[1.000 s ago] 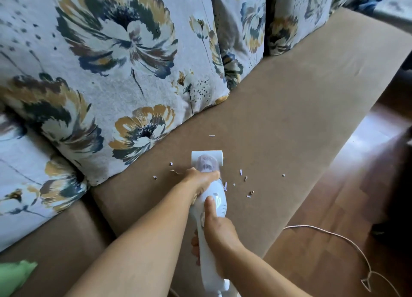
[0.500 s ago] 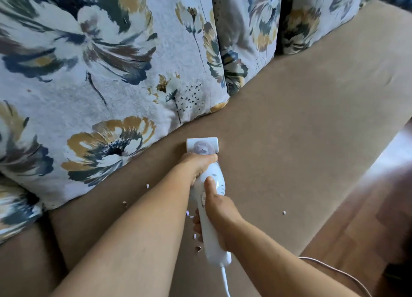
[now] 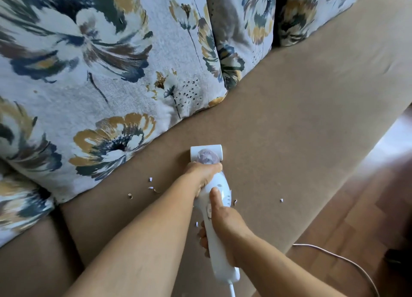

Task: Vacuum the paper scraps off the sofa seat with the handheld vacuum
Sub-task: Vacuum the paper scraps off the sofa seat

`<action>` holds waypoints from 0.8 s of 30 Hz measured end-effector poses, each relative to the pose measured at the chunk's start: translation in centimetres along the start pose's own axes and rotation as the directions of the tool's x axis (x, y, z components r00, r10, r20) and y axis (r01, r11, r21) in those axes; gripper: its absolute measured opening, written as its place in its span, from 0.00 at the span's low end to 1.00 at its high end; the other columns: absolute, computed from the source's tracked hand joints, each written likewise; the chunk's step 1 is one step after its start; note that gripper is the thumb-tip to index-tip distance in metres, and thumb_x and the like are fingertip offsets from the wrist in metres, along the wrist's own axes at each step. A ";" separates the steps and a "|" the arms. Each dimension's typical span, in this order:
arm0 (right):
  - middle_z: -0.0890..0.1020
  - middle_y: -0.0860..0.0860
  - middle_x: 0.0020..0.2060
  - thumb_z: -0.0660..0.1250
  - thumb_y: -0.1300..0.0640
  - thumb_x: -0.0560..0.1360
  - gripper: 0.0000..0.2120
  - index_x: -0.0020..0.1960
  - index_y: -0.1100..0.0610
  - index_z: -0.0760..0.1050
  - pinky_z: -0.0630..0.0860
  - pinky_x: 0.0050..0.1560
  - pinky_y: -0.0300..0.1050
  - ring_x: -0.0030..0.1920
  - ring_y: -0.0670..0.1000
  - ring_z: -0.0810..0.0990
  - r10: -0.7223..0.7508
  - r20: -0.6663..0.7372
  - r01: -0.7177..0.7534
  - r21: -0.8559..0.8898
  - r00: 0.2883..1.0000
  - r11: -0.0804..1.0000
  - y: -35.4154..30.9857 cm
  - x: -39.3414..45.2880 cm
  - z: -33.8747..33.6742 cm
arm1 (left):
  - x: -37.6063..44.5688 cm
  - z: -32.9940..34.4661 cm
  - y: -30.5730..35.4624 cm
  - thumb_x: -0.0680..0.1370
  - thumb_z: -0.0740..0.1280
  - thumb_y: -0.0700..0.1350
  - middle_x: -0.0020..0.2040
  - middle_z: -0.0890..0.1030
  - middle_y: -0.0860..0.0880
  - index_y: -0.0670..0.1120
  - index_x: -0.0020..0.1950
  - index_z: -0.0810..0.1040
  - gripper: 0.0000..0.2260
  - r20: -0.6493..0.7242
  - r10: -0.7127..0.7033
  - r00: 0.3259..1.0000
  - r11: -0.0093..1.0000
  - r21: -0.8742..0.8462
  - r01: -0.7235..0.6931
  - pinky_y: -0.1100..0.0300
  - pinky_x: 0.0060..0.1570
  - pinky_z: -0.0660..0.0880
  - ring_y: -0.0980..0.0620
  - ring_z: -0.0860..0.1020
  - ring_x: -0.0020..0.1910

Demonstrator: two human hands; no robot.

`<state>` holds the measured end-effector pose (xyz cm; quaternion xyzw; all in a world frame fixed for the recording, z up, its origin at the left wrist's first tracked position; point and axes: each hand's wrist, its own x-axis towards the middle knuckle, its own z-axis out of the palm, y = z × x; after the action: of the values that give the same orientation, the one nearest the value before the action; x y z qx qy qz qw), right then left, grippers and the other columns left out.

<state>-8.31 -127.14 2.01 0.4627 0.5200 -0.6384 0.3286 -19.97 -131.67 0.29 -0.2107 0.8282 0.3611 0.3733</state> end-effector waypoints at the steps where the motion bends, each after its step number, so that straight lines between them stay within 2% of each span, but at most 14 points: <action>1: 0.77 0.56 0.27 0.51 0.30 0.75 0.36 0.46 0.63 0.78 0.73 0.29 0.40 0.21 0.53 0.75 0.001 -0.002 -0.001 -0.002 1.000 1.000 0.8 -0.6 0.1 | -0.5 0.2 -0.8 0.73 0.69 0.56 0.42 0.76 0.47 0.42 0.66 0.71 0.27 0.011 0.006 1.000 1.000 -0.005 -0.006 0.64 0.26 0.63 0.49 0.74 0.33; 3: 0.77 0.56 0.26 0.51 0.31 0.76 0.35 0.44 0.63 0.77 0.73 0.29 0.40 0.21 0.53 0.75 -0.008 -0.015 0.009 0.010 1.000 1.000 2.9 -1.9 0.4 | -1.7 0.8 -2.7 0.73 0.69 0.56 0.47 0.76 0.46 0.42 0.67 0.70 0.28 0.030 0.019 0.999 1.000 0.005 -0.019 0.64 0.26 0.63 0.49 0.74 0.36; 6: 0.77 0.57 0.26 0.52 0.33 0.77 0.35 0.46 0.65 0.77 0.74 0.27 0.40 0.21 0.53 0.75 -0.032 -0.054 0.033 0.020 0.998 0.999 5.8 -3.4 0.9 | -3.3 1.4 -5.5 0.72 0.68 0.58 0.49 0.77 0.46 0.43 0.68 0.69 0.29 0.059 0.021 0.998 1.000 0.016 -0.022 0.64 0.29 0.64 0.50 0.75 0.35; 8: 0.78 0.57 0.27 0.51 0.33 0.78 0.36 0.50 0.66 0.77 0.74 0.27 0.40 0.21 0.53 0.76 -0.039 -0.068 0.039 0.009 0.997 0.999 7.5 -4.2 1.4 | -4.3 1.7 -7.0 0.72 0.67 0.58 0.55 0.79 0.45 0.43 0.69 0.69 0.30 0.057 0.025 0.998 1.000 0.015 -0.026 0.63 0.37 0.67 0.47 0.79 0.43; 10: 0.78 0.57 0.27 0.51 0.33 0.78 0.36 0.49 0.66 0.78 0.74 0.26 0.40 0.22 0.53 0.76 -0.041 -0.082 0.043 0.020 0.996 0.999 9.0 -4.8 1.9 | -5.4 1.8 -8.2 0.72 0.67 0.57 0.59 0.79 0.44 0.43 0.70 0.68 0.31 0.070 0.026 0.997 0.999 0.018 -0.027 0.63 0.38 0.68 0.46 0.79 0.47; 11: 0.78 0.57 0.27 0.52 0.33 0.77 0.35 0.48 0.66 0.78 0.74 0.27 0.40 0.22 0.54 0.76 -0.043 -0.086 0.046 0.033 0.995 0.998 9.5 -5.0 2.1 | -6.0 1.7 -8.5 0.73 0.67 0.57 0.56 0.79 0.43 0.42 0.70 0.67 0.30 0.078 0.029 0.997 0.999 0.029 -0.032 0.64 0.34 0.68 0.46 0.80 0.46; 13: 0.78 0.57 0.26 0.53 0.32 0.77 0.36 0.47 0.65 0.78 0.75 0.28 0.41 0.23 0.54 0.77 -0.048 -0.094 0.054 0.060 0.994 0.997 10.6 -5.6 2.5 | -7.5 1.2 -9.0 0.75 0.65 0.56 0.42 0.78 0.45 0.41 0.69 0.68 0.28 0.091 0.042 0.995 0.994 0.094 -0.050 0.66 0.25 0.61 0.50 0.79 0.35; 16: 0.79 0.57 0.27 0.53 0.31 0.76 0.36 0.51 0.65 0.77 0.75 0.29 0.42 0.25 0.55 0.78 -0.079 -0.108 0.089 0.092 0.991 0.992 11.6 -6.4 3.0 | -8.9 0.6 -9.4 0.75 0.65 0.58 0.35 0.76 0.45 0.40 0.63 0.70 0.26 0.089 0.070 0.994 0.980 0.179 -0.085 0.64 0.23 0.59 0.52 0.75 0.29; 19: 0.78 0.57 0.26 0.53 0.31 0.75 0.35 0.49 0.64 0.77 0.75 0.29 0.42 0.26 0.56 0.78 -0.084 -0.118 0.101 0.142 0.989 0.985 12.5 -7.3 3.5 | -10.1 0.5 -9.7 0.75 0.65 0.60 0.28 0.69 0.46 0.42 0.57 0.71 0.22 0.095 0.082 0.992 0.961 0.256 -0.104 0.64 0.23 0.61 0.51 0.67 0.22; 21: 0.78 0.56 0.26 0.53 0.30 0.75 0.35 0.45 0.63 0.76 0.75 0.29 0.42 0.27 0.56 0.79 -0.090 -0.143 0.116 0.183 0.986 0.976 13.2 -7.8 3.6 | -10.7 0.9 -9.7 0.75 0.65 0.60 0.32 0.71 0.46 0.43 0.61 0.71 0.24 0.112 0.118 0.987 0.954 0.265 -0.144 0.66 0.21 0.60 0.52 0.67 0.22; 24: 0.78 0.57 0.25 0.53 0.31 0.76 0.36 0.44 0.64 0.77 0.75 0.28 0.42 0.25 0.56 0.78 -0.105 -0.182 0.147 0.233 0.978 0.961 13.7 -8.6 3.5 | -11.5 1.8 -9.2 0.74 0.65 0.59 0.47 0.77 0.44 0.43 0.69 0.69 0.29 0.160 0.174 0.972 0.943 0.258 -0.211 0.65 0.22 0.60 0.50 0.75 0.29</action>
<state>6.23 -134.34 5.16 0.5177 0.4912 -0.6762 0.1826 -6.15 -135.33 4.29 -0.0501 0.8595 0.2914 0.4169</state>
